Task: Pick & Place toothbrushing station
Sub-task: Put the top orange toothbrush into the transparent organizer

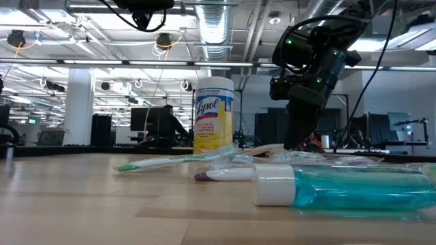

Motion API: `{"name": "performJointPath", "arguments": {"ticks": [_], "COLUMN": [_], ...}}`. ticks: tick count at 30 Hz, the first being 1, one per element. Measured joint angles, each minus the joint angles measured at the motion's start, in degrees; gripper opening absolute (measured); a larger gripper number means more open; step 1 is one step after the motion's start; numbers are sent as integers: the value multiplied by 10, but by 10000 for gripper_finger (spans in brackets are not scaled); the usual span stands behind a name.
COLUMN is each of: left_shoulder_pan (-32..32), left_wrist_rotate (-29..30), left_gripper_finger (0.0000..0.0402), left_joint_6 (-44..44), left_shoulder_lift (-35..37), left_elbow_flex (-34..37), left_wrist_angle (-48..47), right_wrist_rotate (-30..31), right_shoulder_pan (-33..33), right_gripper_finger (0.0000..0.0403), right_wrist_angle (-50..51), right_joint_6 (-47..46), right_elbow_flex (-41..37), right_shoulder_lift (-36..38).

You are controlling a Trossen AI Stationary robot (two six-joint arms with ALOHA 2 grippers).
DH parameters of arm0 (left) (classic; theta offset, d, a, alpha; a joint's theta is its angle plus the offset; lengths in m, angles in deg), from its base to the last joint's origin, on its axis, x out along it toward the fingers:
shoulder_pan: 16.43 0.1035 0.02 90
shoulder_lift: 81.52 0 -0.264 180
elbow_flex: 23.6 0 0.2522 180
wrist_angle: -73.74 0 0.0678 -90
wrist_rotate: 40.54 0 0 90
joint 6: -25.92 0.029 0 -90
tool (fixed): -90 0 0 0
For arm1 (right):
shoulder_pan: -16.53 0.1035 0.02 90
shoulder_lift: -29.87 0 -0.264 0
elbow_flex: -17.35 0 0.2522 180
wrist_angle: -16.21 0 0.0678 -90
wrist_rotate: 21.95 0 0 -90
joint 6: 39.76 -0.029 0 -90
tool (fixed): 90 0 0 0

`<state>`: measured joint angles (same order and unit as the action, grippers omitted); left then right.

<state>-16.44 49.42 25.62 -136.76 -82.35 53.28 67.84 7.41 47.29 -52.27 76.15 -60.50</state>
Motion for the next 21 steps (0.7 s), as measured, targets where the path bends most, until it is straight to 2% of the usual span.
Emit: {"name": "performJointPath", "arguments": {"ticks": [3, 8, 9, 16, 21], "left_shoulder_pan": [0, 0, 0, 0, 0], "left_wrist_rotate": [0, 0, 0, 0, 0], "left_gripper_finger": [16, 16, 16, 16, 16], "left_joint_6": [0, 0, 0, 0, 0], "left_shoulder_lift": [0, 0, 0, 0, 0], "left_elbow_flex": [0, 0, 0, 0, 0], "left_wrist_angle": [0, 0, 0, -1, -1], "right_wrist_rotate": [0, -12, -12, -13, -13], "right_shoulder_pan": [0, 0, 0, 1, 11], "right_gripper_finger": [139, 24, 13, 1, 0], "right_wrist_angle": [2, 2, 2, 7, 52], "right_joint_6": [-6, -6, -3, -1, 9], "right_elbow_flex": [0, 0, 0, 1, 32], "right_shoulder_lift": [0, 0, 0, 0, 5]}}
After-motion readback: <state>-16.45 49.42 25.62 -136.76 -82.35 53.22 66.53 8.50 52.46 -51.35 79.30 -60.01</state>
